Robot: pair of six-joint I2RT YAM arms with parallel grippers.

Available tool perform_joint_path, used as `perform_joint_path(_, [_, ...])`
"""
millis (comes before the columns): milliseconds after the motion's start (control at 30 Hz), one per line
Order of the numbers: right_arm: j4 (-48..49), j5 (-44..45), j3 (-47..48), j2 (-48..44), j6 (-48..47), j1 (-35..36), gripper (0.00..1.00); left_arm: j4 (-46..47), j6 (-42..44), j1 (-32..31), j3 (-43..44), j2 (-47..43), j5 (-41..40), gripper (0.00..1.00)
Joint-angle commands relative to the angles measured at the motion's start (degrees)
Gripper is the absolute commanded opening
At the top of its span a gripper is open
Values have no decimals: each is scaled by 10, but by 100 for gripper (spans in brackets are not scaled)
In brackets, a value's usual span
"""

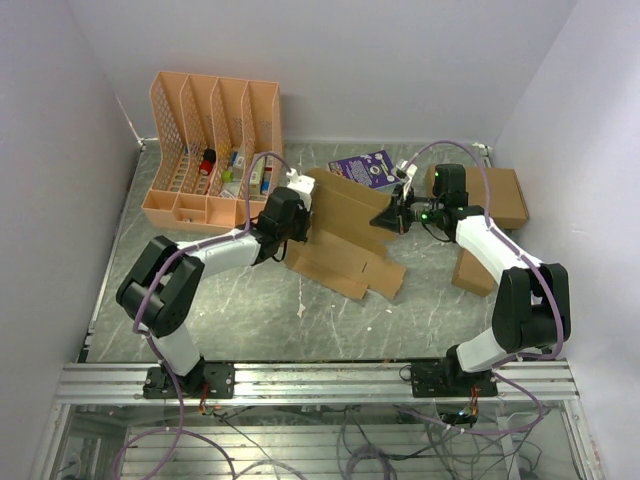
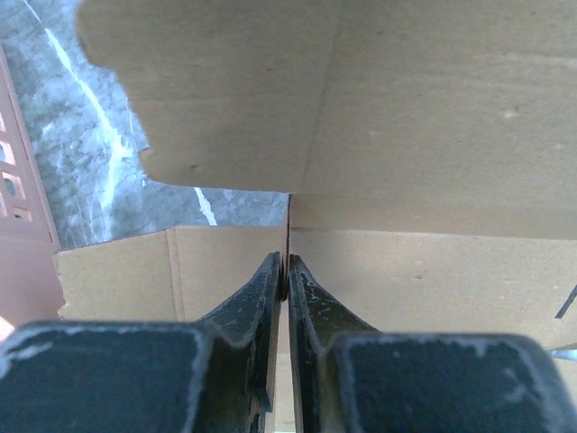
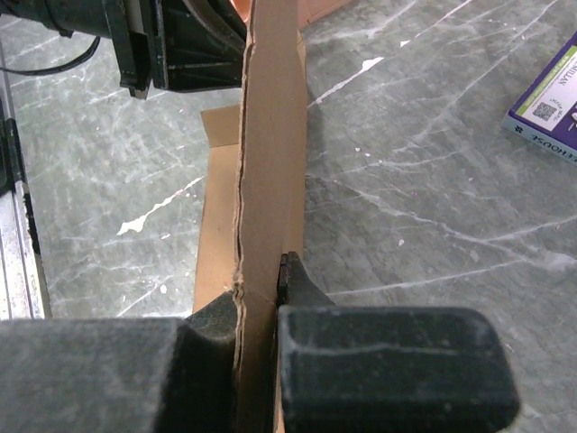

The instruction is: Fold the paper box

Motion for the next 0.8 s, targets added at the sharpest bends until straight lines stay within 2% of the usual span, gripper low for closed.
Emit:
perform_joint_path(0, [29, 4, -7, -10, 20, 15, 0, 20, -25, -23, -3, -17, -86, 16])
perform_joint_path(100, [39, 4, -8, -16, 27, 22, 0, 32, -40, -36, -4, -17, -120, 13])
perform_joint_path(333, [41, 1, -8, -14, 29, 35, 0, 42, -58, -59, 8, -14, -165, 14])
perform_joint_path(767, [45, 8, -8, -18, 38, 39, 0, 22, -39, -62, 44, 0, -114, 18])
